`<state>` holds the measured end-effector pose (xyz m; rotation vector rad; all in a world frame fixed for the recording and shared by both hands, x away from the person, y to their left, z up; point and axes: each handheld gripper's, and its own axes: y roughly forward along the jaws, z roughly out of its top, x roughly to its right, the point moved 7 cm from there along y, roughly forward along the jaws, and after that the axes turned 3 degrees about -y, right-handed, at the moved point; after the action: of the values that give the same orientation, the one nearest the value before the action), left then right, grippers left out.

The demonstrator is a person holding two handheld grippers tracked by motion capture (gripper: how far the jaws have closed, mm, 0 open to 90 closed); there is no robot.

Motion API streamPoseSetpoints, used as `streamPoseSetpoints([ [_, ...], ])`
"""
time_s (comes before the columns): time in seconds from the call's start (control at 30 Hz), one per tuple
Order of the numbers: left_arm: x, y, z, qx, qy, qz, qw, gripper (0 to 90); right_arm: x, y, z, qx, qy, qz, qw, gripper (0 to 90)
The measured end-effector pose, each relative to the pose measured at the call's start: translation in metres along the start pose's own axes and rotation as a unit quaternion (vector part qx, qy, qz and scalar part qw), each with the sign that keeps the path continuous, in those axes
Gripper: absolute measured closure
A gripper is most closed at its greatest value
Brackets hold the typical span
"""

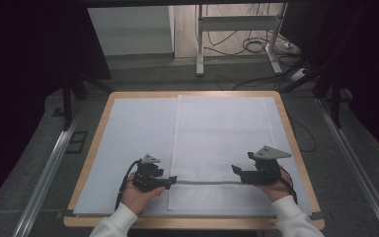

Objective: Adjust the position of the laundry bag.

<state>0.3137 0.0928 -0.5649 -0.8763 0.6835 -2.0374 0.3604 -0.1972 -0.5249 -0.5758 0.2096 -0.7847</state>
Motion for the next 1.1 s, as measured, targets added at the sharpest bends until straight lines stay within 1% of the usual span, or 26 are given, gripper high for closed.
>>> streamPoseSetpoints([
  [0.1,-0.002,0.005,0.0,-0.006,-0.004,-0.001,1.0,38.2,0.0,0.001,0.0,-0.001,-0.003,0.001,1.0,19.3],
  [0.17,-0.004,0.007,0.0,-0.011,-0.011,-0.006,0.9999,39.0,0.0,0.0,0.001,0.001,-0.003,0.0,1.0,19.3],
  [0.23,-0.005,0.008,0.001,-0.01,-0.016,-0.007,0.9998,39.5,0.001,0.0,0.001,0.001,-0.003,-0.003,1.0,19.3],
  [0.27,-0.005,0.008,0.001,-0.01,-0.02,-0.011,0.9997,39.8,0.001,0.0,0.001,0.001,-0.003,-0.004,1.0,19.3],
  [0.3,-0.005,0.008,0.002,-0.01,-0.019,-0.015,0.9996,40.1,0.002,0.0,0.001,0.002,-0.002,-0.005,1.0,19.3],
  [0.4,-0.005,0.01,0.004,-0.012,-0.018,-0.013,0.9997,41.4,0.005,-0.003,0.004,0.011,0.0,-0.018,0.9998,19.4],
  [0.47,-0.005,0.014,0.004,-0.016,-0.018,-0.012,0.9996,42.4,0.007,-0.004,0.005,0.015,0.004,-0.021,0.9997,19.4],
  [0.63,-0.002,0.017,0.003,-0.022,-0.016,-0.019,0.9995,42.4,0.009,-0.005,0.004,0.015,0.005,-0.029,0.9994,19.8],
  [0.7,-0.001,0.017,0.002,-0.024,-0.016,-0.019,0.9994,42.7,0.01,-0.006,0.005,0.019,0.004,-0.037,0.9991,20.1],
  [0.77,0.0,0.017,0.002,-0.024,-0.018,-0.025,0.9992,43.3,0.011,-0.008,0.006,0.023,0.007,-0.039,0.9989,20.2],
  [0.83,0.002,0.017,0.001,-0.025,-0.02,-0.031,0.999,45.0,0.012,-0.009,0.007,0.026,0.008,-0.044,0.9986,20.3],
  [1.0,0.004,0.017,-0.004,-0.036,-0.018,-0.034,0.9986,49.2,0.014,-0.01,0.007,0.03,0.012,-0.049,0.9983,20.3],
  [1.03,0.005,0.018,-0.005,-0.038,-0.014,-0.032,0.9987,50.7,0.014,-0.01,0.007,0.031,0.012,-0.05,0.9982,20.3],
  [1.1,0.006,0.019,-0.005,-0.039,-0.004,-0.02,0.999,54.9,0.014,-0.01,0.007,0.032,0.013,-0.05,0.9982,20.3],
])
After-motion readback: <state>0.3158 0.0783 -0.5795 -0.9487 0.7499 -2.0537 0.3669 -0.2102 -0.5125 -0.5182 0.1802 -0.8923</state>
